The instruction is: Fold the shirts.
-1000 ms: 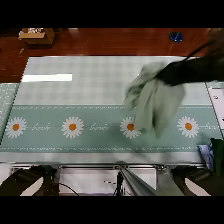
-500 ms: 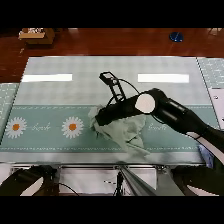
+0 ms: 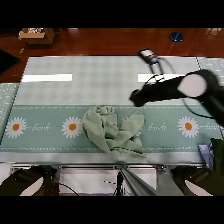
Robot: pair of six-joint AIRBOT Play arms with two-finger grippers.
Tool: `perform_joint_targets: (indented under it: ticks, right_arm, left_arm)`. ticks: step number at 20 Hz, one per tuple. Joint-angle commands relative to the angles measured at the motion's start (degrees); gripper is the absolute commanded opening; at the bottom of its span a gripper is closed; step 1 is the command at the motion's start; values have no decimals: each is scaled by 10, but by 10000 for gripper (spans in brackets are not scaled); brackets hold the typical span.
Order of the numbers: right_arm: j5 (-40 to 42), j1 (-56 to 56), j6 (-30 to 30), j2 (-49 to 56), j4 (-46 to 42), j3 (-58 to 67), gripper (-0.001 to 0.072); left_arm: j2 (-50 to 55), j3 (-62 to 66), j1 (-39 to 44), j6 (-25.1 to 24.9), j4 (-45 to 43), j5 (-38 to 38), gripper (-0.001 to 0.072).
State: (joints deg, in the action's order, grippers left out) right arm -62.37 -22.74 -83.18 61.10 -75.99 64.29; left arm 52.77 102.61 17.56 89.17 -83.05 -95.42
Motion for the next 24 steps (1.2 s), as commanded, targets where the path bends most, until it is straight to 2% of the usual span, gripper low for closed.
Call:
perform_joint_targets:
  ticks: [1, 3, 5, 7, 9, 15, 18, 21, 22, 23, 24]
  right_arm:
    - [-113, 141, 6, -57, -142, -3, 446]
    - [-135, 235, 30, -60, -107, -18, 447]
    - [-140, 312, 62, -60, -36, -48, 465]
    - [-138, 358, 76, -60, 23, -83, 477]
    - [-135, 370, 89, -60, 55, -116, 477]
    - [-127, 369, 112, -60, 110, -192, 478]
    - [-119, 369, 115, -60, 112, -203, 478]
    - [-108, 369, 115, -60, 113, -204, 478]
    - [-104, 369, 115, -60, 113, -204, 478]
    - [-102, 369, 115, -60, 112, -204, 478]
    - [-98, 369, 115, -60, 113, -204, 478]
  left_arm:
    - [2, -123, 0, -10, -1, 14, 683]
    - [2, -230, 0, -11, 3, 68, 683]
    - [2, -330, -1, -10, 26, 154, 683]
    - [8, -406, -1, -4, 70, 246, 683]
    - [31, -453, 0, -4, 137, 299, 684]
    - [187, -469, 0, -47, 244, 320, 720]
    - [249, -469, 0, -72, 288, 322, 720]
    - [290, -469, 0, -76, 336, 320, 720]
    - [299, -469, 0, -78, 355, 316, 645]
    - [305, -469, 0, -87, 367, 309, 254]
    - [307, -469, 0, -109, 375, 304, 30]
